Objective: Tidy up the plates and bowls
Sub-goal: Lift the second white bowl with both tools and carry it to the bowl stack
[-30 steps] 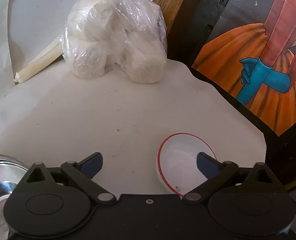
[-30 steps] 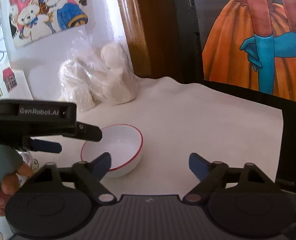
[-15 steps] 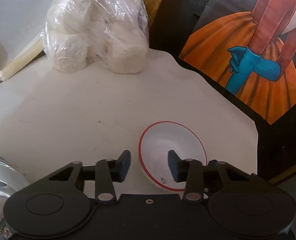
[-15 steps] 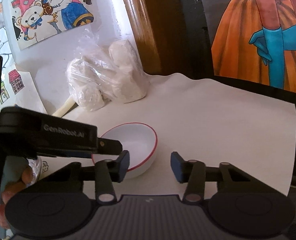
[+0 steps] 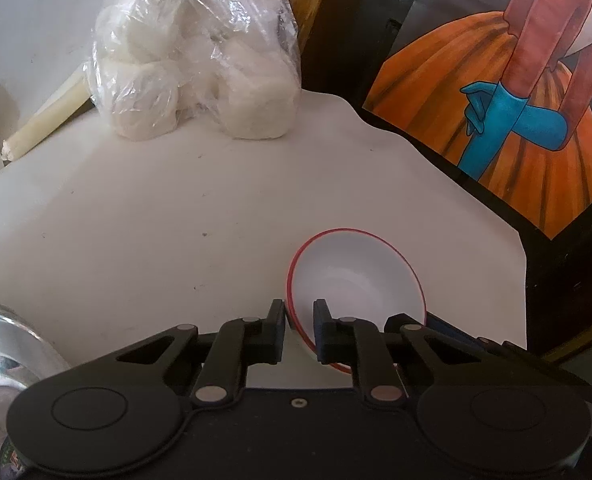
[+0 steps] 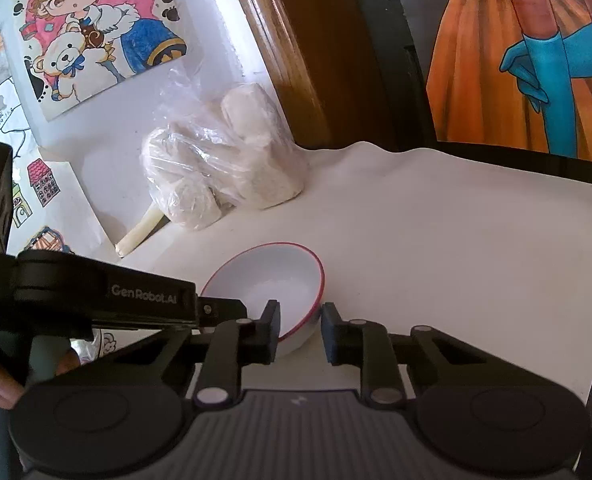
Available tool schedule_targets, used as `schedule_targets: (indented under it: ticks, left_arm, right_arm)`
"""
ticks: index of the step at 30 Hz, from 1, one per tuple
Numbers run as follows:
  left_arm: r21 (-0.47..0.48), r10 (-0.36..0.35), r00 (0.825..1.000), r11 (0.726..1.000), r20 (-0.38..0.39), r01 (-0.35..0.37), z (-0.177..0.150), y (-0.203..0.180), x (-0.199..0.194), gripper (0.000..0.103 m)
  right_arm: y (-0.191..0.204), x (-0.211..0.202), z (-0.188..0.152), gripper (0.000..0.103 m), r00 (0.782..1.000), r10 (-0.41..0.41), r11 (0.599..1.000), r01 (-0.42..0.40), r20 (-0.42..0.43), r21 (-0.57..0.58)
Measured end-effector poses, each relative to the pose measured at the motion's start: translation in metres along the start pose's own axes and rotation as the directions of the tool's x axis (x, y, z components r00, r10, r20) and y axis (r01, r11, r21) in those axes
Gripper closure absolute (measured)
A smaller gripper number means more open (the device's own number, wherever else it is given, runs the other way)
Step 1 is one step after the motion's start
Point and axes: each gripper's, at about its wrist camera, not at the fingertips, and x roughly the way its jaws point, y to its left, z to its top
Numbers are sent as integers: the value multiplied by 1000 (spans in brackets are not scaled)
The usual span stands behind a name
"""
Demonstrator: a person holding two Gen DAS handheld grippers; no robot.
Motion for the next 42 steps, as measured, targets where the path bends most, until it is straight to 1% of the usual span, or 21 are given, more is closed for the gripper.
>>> schedule_targets:
  ticks: [4, 7, 13, 21, 28, 36, 42]
  left_arm:
    - [4, 2, 1000, 1000, 2, -2, -2, -2, -4, 89]
    - [8, 8, 1000, 1000, -2, -8, -5, -3, -9, 89]
    - [24, 0, 1000, 1000, 14, 0, -10, -4, -29, 89]
    - [29, -19, 997, 999, 70, 17, -18, -4, -79, 89]
    - [22, -44, 991, 999, 130, 41, -33, -4, -130, 89]
    - [13, -74, 978, 997, 195, 73, -60, 0, -183, 89]
    - [6, -92, 964, 996, 248, 94, -85, 9, -219, 89]
  right_arm:
    - [-4, -1, -1, 83, 1000, 8, 1000, -8, -4, 26]
    - [-8, -4, -4, 84, 1000, 31, 998, -30, -3, 60]
    - [-1, -25, -5, 85, 998, 45, 998, -47, 42, 49]
    - [24, -65, 0, 85, 991, 83, 996, -85, 103, 7]
    - [44, -98, -3, 85, 985, 109, 994, -108, 137, -19]
    - [71, -141, -12, 85, 974, 137, 990, -128, 181, -64]
    - [91, -169, -25, 85, 964, 170, 983, -153, 203, -99]
